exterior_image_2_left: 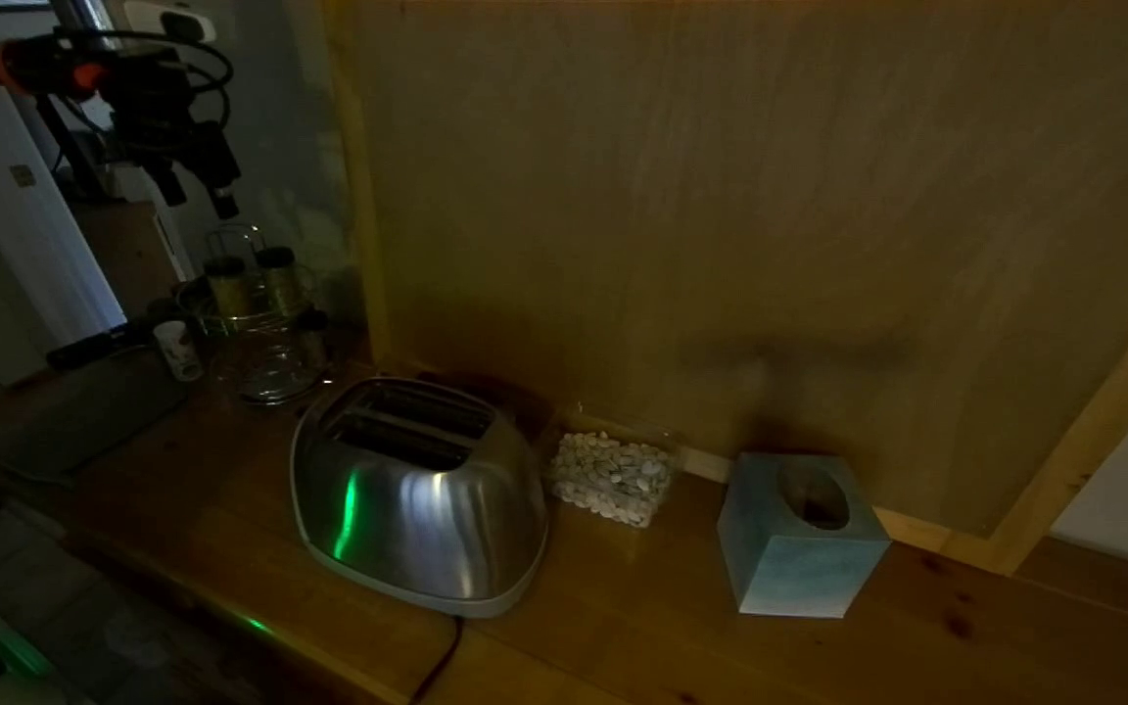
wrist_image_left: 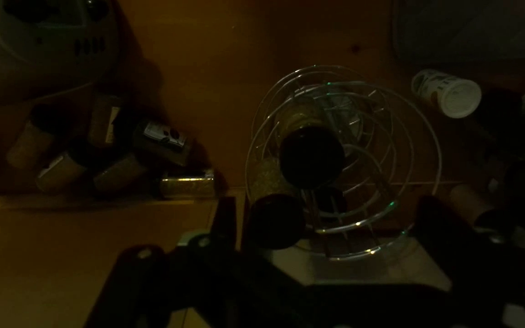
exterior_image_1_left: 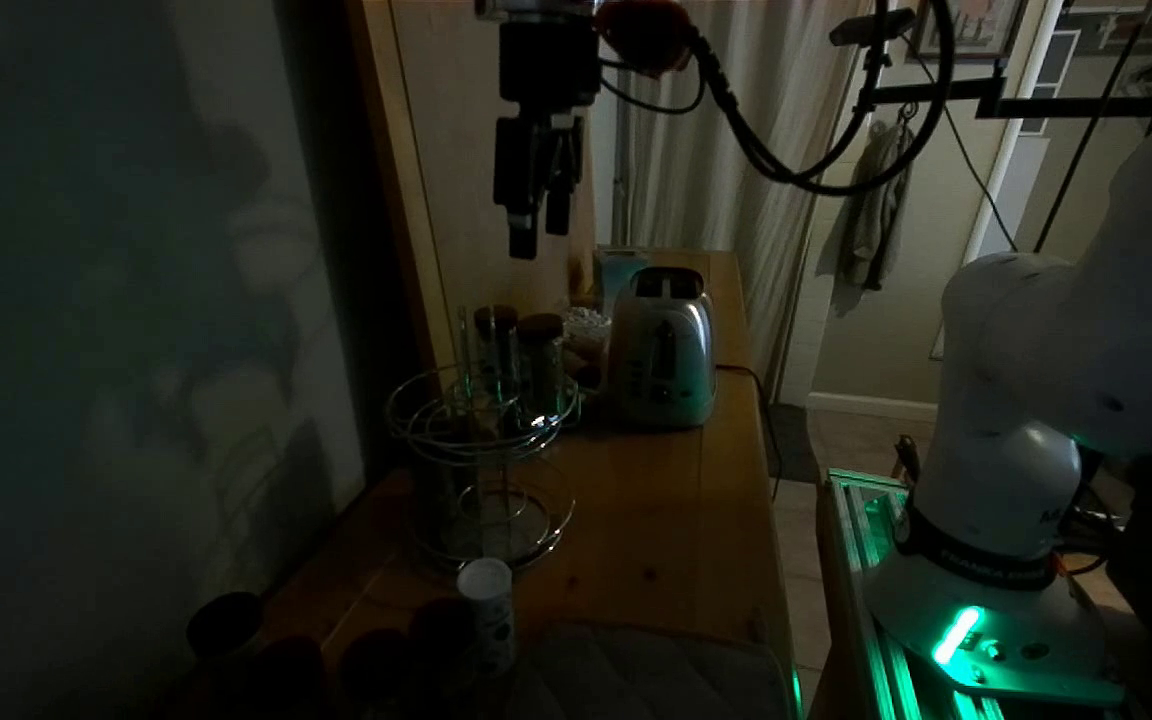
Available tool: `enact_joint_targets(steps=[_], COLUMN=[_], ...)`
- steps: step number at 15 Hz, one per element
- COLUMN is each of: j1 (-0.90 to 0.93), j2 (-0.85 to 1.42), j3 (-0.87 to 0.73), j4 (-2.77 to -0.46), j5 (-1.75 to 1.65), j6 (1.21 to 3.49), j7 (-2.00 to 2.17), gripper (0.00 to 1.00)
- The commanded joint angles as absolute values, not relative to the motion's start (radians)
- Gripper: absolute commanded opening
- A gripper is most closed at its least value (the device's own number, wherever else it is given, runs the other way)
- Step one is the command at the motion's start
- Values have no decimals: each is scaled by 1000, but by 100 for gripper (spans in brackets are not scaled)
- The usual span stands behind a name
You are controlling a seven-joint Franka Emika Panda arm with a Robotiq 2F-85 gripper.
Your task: Pick up the black lid on the left and put it on the brown container on the salt rack
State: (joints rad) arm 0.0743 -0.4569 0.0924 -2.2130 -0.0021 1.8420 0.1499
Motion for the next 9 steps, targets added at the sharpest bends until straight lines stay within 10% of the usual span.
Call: enact_joint_targets(steps=[1,9], j1=[73,68], j2=[-541,-566], j3=[87,99], j4=[-2209,-2210], j5=[10,-1], j6=[1809,1819], j7=[125,136], gripper=[100,100])
